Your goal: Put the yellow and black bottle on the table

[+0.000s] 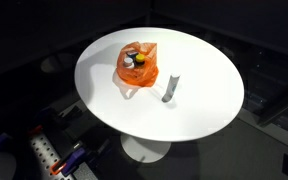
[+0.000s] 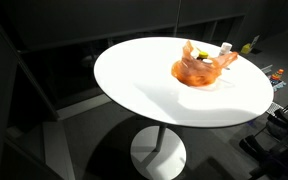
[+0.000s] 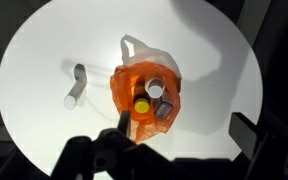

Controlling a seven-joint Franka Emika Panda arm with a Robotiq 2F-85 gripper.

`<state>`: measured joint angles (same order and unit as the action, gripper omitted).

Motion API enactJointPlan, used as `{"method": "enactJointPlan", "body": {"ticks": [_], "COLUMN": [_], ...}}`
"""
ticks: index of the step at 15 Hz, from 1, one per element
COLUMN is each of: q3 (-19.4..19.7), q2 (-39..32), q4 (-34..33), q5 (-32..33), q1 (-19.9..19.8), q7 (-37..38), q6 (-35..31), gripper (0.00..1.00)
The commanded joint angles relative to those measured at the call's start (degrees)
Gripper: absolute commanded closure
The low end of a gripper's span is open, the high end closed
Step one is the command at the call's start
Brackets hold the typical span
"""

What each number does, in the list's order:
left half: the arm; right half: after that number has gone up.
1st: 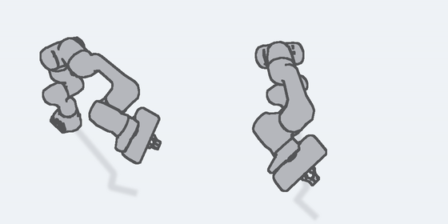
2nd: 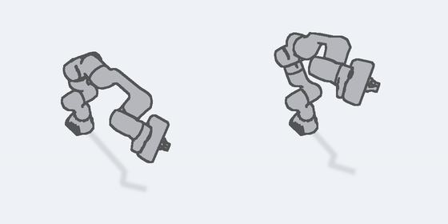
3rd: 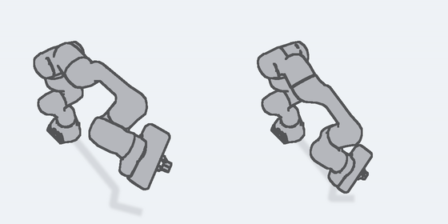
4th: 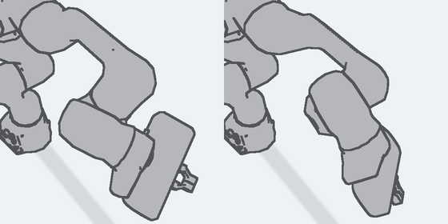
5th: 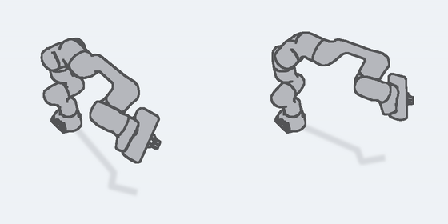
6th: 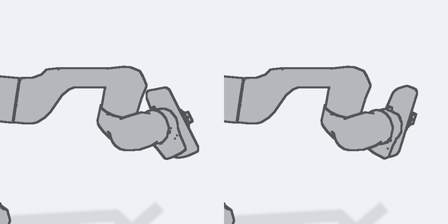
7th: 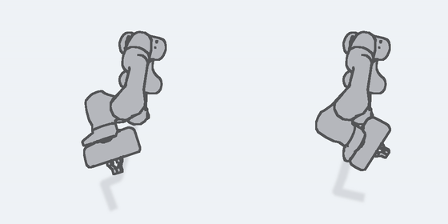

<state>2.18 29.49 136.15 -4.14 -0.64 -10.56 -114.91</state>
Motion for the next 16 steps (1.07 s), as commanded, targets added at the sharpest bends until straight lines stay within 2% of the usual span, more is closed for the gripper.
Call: {"method": "enactJointPlan", "body": {"ticks": [1, 2, 7, 8, 16], "q3": [2.1, 1.4, 1.8, 1.4, 5.2], "q2": [-4.1, -2.1, -3.6, -4.3, -15.8], "q4": [-3.2, -0.8, -1.8, -2.0, -3.6], "q5": [1.5, 0.6, 0.6, 1.6, -2.0], "q1": [1.3, 0.9, 1.1, 0.3, 0.0], "q7": [-6.5, -3.4, -5.3, -3.1, -5.0], "q6": [-1.1, -1.1, -1.4, -2.7, -10.3], "gripper": [0.0, 0.0, 0.0, 0.0, 0.0]}}
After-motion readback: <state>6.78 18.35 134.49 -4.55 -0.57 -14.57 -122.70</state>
